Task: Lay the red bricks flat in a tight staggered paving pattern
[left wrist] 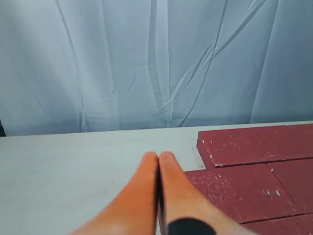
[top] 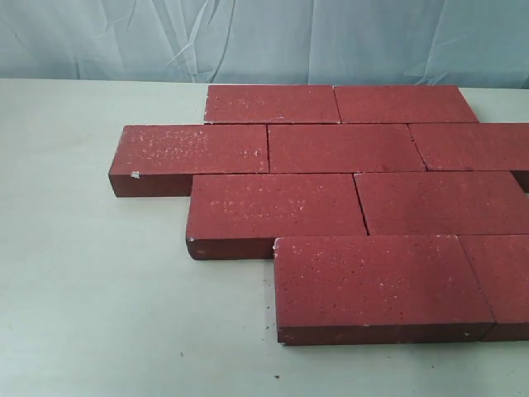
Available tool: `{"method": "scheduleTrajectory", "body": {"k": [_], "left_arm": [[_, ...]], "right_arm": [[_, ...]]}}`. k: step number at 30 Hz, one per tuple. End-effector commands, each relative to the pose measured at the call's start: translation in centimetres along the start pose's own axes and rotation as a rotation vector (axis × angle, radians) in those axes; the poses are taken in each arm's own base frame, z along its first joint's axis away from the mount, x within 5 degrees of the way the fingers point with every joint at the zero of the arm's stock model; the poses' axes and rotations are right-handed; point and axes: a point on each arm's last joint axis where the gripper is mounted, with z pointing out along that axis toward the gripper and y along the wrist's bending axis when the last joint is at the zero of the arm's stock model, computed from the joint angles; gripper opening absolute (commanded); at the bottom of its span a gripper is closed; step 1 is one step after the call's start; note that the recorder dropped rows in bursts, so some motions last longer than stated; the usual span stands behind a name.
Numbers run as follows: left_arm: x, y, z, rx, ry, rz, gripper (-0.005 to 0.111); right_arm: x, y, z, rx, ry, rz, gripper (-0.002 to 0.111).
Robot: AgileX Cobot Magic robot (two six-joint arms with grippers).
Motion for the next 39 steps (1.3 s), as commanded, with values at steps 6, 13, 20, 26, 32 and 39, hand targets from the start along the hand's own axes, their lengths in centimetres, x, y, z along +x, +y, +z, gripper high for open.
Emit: {"method": "scheduleTrajectory", "body": {"k": [6,13,20,26,32,39], "left_arm": [[1.0,0.5,-3.3,-0.048,-0.188,-0.049,0.000],[1.8,0.4,-5.6,-0.039,-0.264,-0.062,0.000],[2.0,0.0,-6.9,0.002,-0.272,-0.064,0.000],[2.3,-0.2,-6.8,0.018,-0.238,-0.052,0.000],[2.3,-0.1,-6.8,0.017,-0.241,-0.050,0.000],[2.3,-0.1,-6.8,0.017,-0.241,-0.050,0.000]], "right_arm": [[1.8,0.9,-2.7,-0.039,-0.110,0.019,-0.001],[1.7,0.9,-4.8,-0.027,-0.207,-0.007,-0.001],[1.6,0.8,-5.7,-0.024,-0.247,-0.011,-0.001],[1.6,0.8,-5.8,-0.025,-0.249,-0.009,-0.001],[1.6,0.8,-5.8,-0.025,-0.249,-0.006,-0.001],[1.6,0.8,-5.8,-0.025,-0.249,-0.006,-0.001]]}}
